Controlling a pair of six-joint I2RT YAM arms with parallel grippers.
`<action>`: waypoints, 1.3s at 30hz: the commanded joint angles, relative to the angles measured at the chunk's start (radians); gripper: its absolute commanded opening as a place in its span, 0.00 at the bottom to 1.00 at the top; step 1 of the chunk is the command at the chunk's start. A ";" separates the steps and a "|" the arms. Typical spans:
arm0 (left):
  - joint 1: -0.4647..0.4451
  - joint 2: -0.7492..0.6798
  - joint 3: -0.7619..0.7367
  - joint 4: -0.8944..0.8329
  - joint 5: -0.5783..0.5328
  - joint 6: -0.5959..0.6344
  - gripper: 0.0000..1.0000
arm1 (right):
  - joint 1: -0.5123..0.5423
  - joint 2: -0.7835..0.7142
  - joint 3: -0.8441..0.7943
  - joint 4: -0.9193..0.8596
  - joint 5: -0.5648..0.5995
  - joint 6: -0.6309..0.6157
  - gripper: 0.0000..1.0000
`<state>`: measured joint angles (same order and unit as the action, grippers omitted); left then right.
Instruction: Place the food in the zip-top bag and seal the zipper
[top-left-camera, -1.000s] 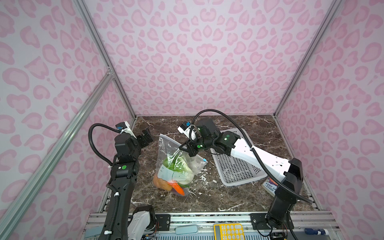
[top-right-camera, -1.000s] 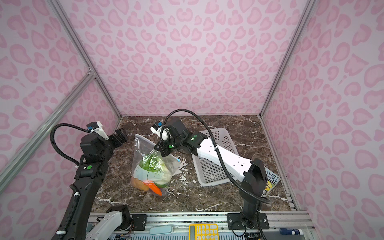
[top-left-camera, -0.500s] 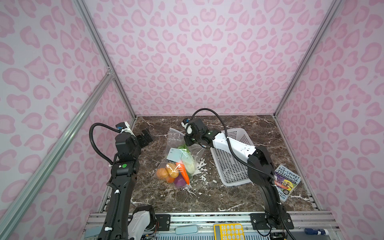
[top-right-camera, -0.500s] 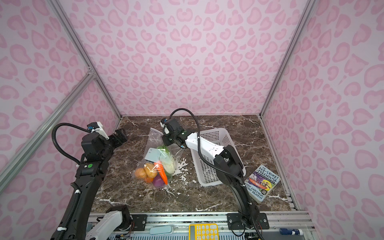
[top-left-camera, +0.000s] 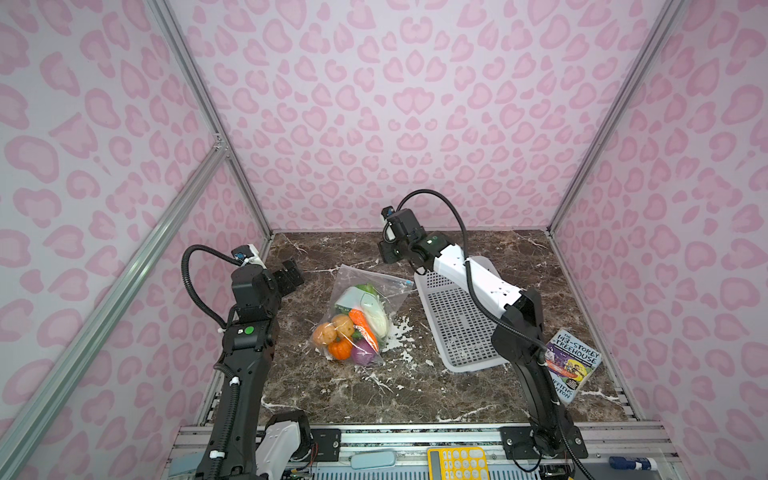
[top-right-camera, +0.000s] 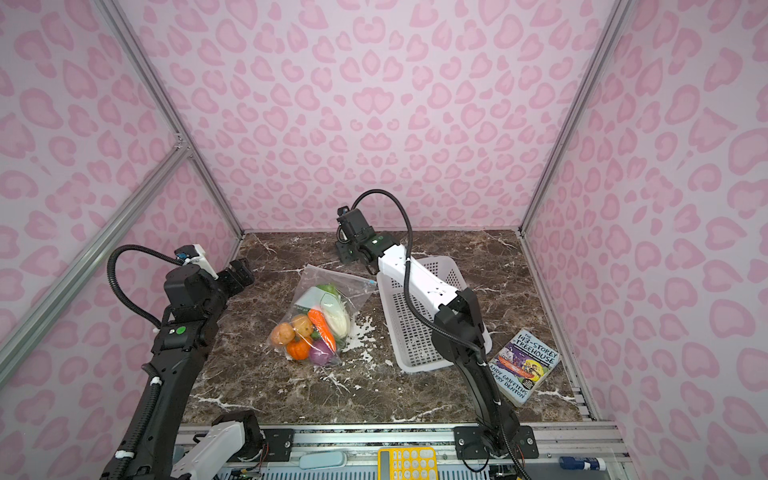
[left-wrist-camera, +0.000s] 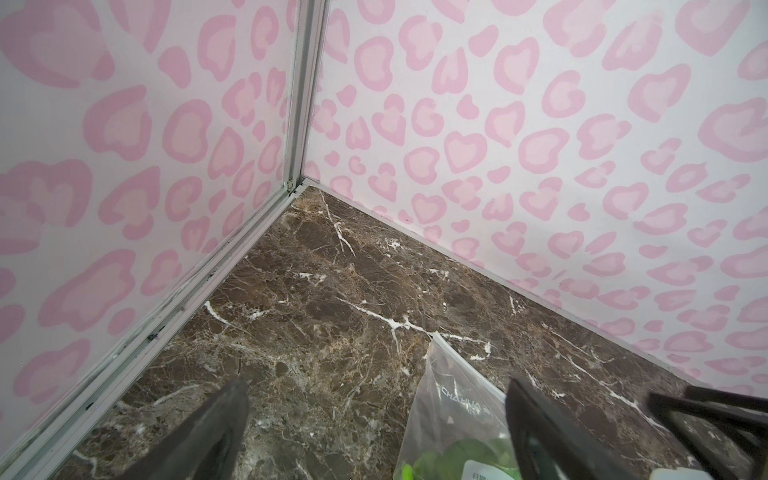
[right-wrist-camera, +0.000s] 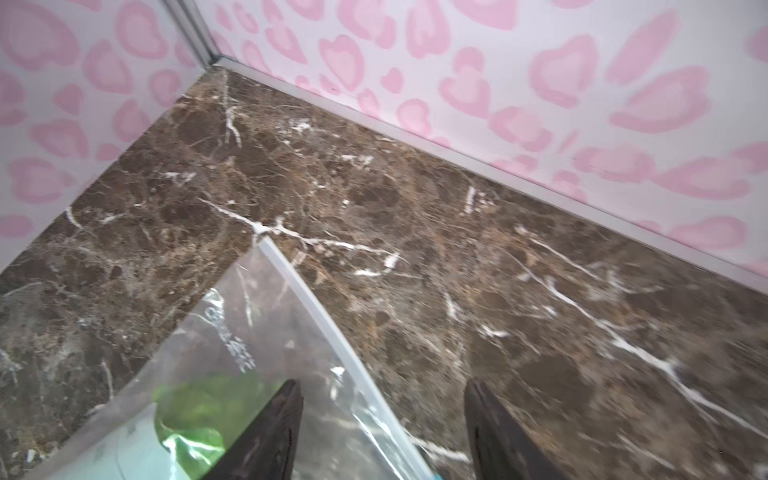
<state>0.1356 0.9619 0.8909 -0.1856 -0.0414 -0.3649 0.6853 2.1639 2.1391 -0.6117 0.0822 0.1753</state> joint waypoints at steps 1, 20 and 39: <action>0.000 0.011 0.005 0.010 0.013 0.009 0.98 | -0.063 -0.125 -0.179 0.046 0.045 -0.017 0.64; -0.004 0.163 -0.077 0.050 -0.025 -0.080 0.98 | -0.672 -0.705 -1.112 0.250 0.101 -0.078 0.64; -0.005 0.220 -0.307 0.368 -0.132 0.111 0.98 | -0.665 -0.742 -1.583 0.973 -0.201 -0.278 0.62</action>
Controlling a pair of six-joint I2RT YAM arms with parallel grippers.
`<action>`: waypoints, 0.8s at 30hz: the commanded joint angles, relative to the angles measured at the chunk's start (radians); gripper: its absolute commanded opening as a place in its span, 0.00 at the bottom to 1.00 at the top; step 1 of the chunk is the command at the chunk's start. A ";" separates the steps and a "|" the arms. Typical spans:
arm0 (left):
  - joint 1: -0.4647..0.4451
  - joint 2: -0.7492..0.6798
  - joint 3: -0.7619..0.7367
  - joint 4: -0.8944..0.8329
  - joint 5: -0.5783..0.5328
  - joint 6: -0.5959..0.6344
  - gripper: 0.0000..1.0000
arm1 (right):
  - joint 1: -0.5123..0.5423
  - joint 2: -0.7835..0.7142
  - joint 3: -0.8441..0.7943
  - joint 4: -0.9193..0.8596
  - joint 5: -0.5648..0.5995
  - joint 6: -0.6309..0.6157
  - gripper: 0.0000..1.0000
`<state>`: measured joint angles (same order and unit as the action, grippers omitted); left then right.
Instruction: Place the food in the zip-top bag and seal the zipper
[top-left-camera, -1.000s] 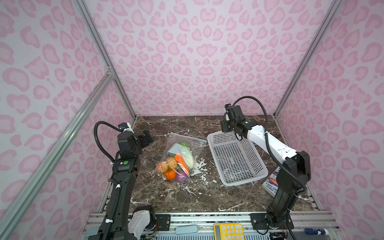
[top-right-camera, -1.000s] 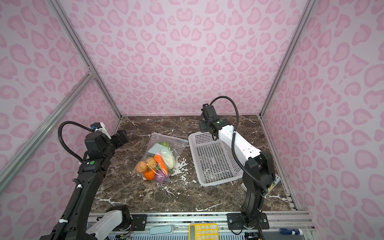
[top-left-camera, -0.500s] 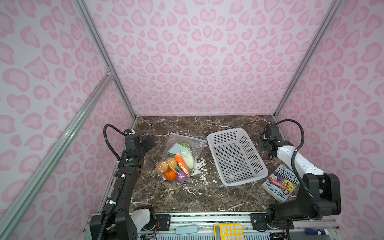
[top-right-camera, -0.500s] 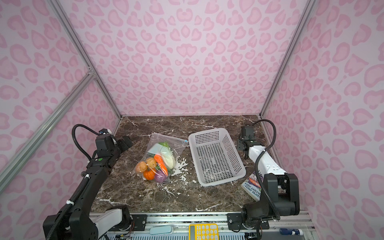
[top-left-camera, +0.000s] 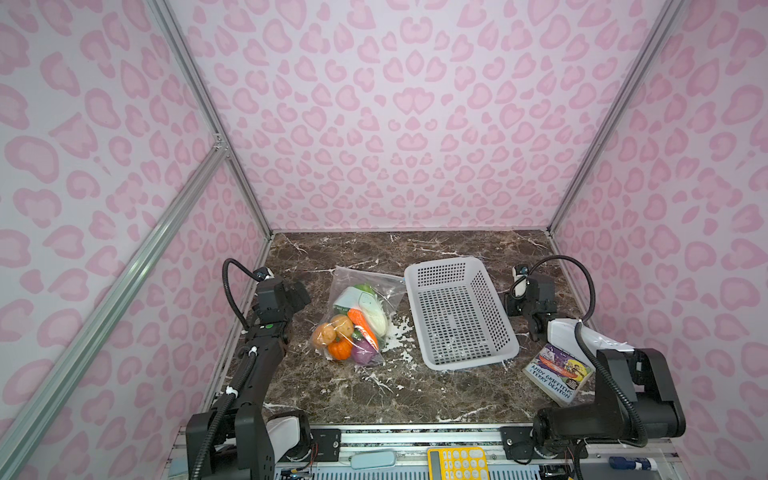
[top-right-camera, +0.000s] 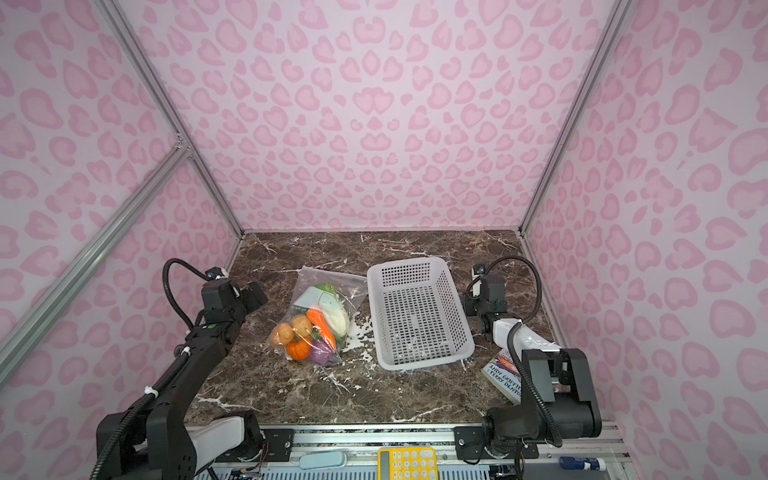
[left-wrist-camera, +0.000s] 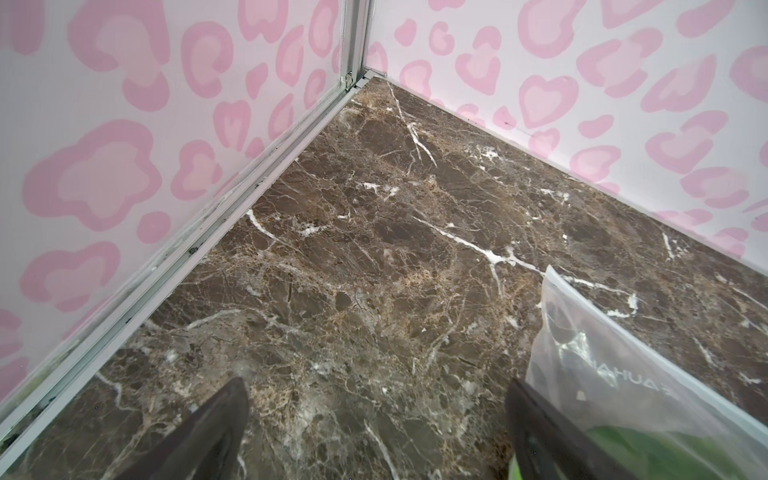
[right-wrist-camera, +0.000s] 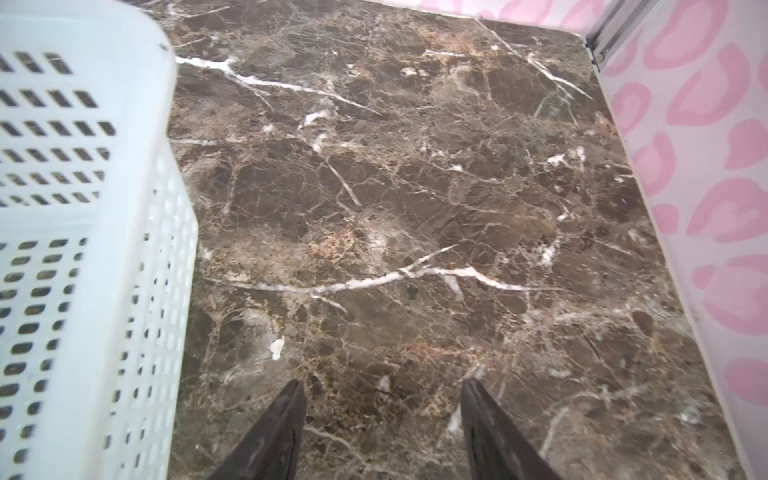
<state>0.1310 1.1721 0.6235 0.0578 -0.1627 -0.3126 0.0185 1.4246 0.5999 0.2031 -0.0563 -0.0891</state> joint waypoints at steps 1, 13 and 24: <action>-0.001 0.013 -0.066 0.189 -0.012 0.073 0.98 | 0.000 -0.004 -0.066 0.202 -0.072 -0.003 0.62; -0.056 0.147 -0.232 0.634 0.009 0.191 0.98 | -0.012 0.080 -0.156 0.554 -0.037 0.041 0.63; -0.159 0.292 -0.326 0.974 -0.166 0.213 0.98 | -0.021 0.125 -0.260 0.790 0.029 0.088 0.85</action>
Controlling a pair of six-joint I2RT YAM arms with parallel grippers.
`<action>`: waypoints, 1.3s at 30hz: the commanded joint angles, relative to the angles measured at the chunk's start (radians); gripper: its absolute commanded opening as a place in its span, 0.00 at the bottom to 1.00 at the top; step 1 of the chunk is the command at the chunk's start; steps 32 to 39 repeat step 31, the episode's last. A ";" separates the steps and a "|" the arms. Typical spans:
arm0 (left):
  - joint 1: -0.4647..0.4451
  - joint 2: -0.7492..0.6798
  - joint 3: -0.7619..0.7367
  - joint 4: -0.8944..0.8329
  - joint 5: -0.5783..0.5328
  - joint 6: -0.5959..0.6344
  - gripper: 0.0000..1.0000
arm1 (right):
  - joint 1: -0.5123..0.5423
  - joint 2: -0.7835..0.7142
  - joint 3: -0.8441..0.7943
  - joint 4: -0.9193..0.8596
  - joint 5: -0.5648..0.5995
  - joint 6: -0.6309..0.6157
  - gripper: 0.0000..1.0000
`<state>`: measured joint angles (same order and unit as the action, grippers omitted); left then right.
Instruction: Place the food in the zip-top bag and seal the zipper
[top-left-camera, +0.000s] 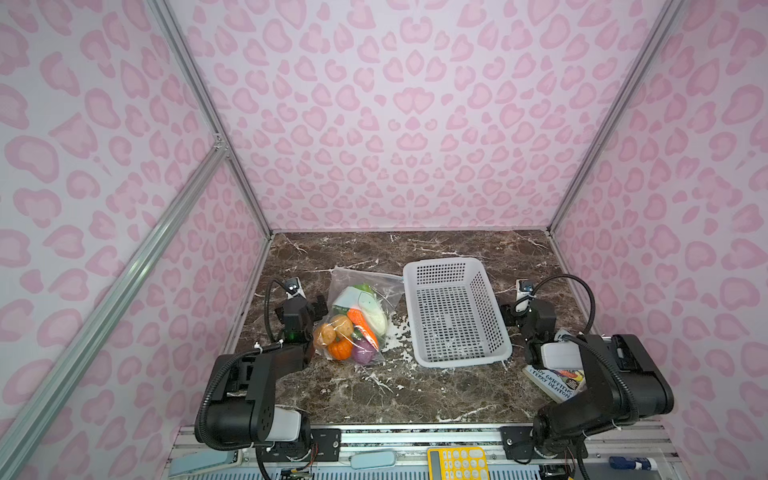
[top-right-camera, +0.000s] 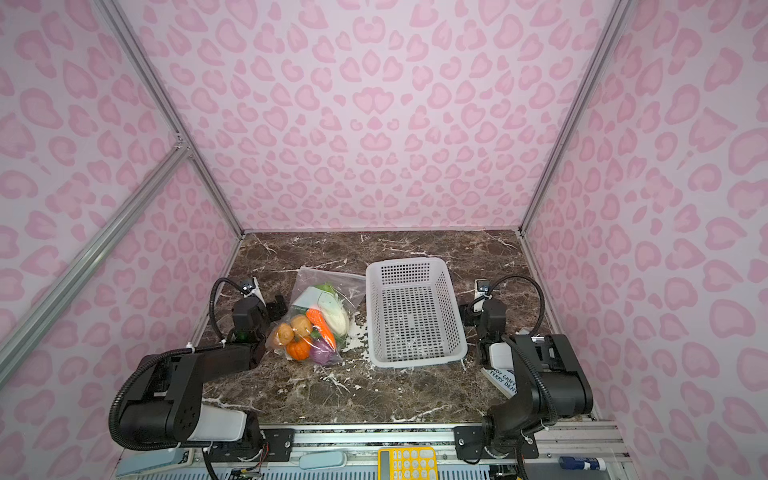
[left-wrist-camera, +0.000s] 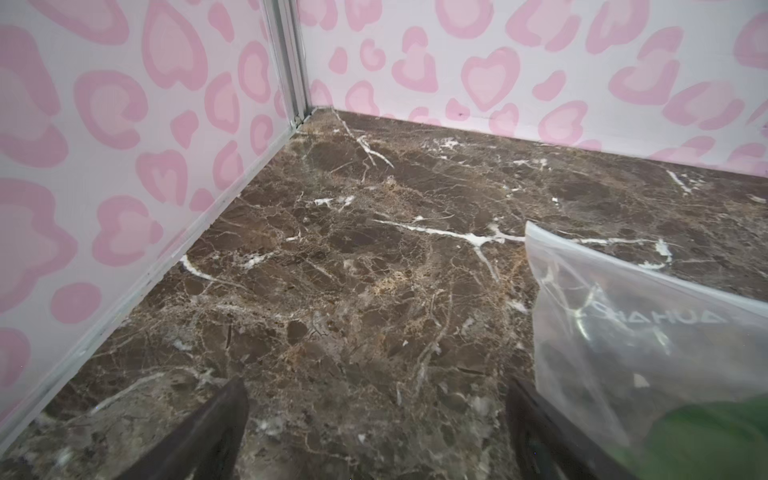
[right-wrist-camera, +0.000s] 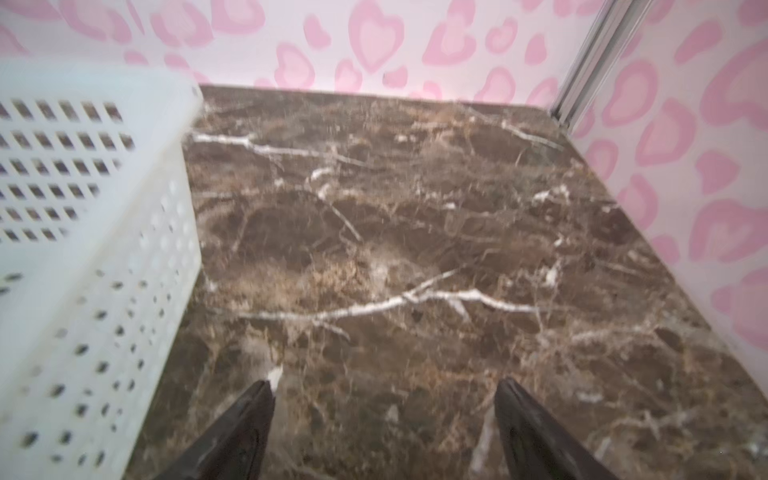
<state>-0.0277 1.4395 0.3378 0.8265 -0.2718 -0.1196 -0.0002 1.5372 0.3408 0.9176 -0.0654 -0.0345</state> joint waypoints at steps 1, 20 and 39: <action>-0.001 0.021 -0.027 0.168 -0.038 0.030 0.98 | -0.005 0.019 -0.007 0.094 0.051 0.043 0.85; -0.001 0.024 -0.022 0.164 -0.032 0.032 0.98 | -0.004 0.003 0.018 0.017 0.080 0.045 1.00; 0.001 0.024 -0.022 0.163 -0.029 0.032 0.98 | -0.004 0.002 0.018 0.016 0.080 0.045 1.00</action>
